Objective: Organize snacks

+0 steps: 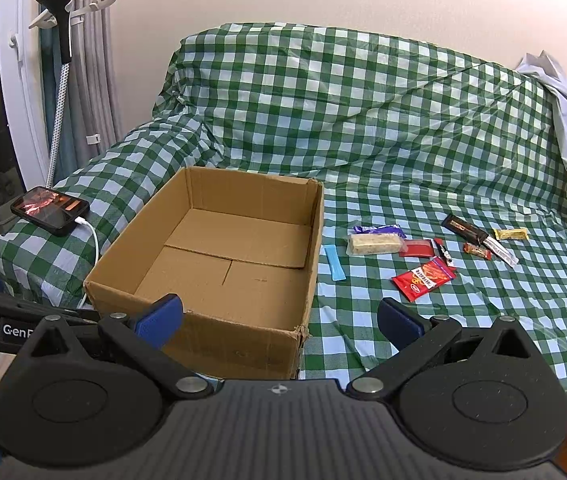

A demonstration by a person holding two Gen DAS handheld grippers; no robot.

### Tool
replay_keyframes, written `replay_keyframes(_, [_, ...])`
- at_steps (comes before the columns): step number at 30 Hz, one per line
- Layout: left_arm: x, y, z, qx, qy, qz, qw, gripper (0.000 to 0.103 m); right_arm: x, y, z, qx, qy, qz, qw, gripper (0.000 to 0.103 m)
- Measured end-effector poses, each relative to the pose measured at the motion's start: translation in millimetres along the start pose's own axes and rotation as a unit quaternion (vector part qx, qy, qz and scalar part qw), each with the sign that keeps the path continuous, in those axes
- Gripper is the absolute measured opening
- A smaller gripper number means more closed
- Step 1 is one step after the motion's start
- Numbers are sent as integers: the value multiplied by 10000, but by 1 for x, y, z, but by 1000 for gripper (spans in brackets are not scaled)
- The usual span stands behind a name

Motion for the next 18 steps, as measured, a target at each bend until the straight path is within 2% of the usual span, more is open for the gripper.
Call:
replay_keyframes(9, [0, -4, 1, -62, 95, 28, 9999, 103, 1, -6, 3, -87, 156, 85, 9998, 103])
replay_keyframes(18, [-2, -13, 5, -107, 193, 139, 9997, 103, 5, -19, 7, -159, 75, 385, 9991, 103])
Point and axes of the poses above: each gripper's, at about its wrist camera, not at the fingertips, and z roughly the way its jaws point, y to its left, x to its underside, the point moved 1 cm from there along z, roughly the way its jaws point, and after that the axes turned 2 degrees about -y, right-handed, at the moved point
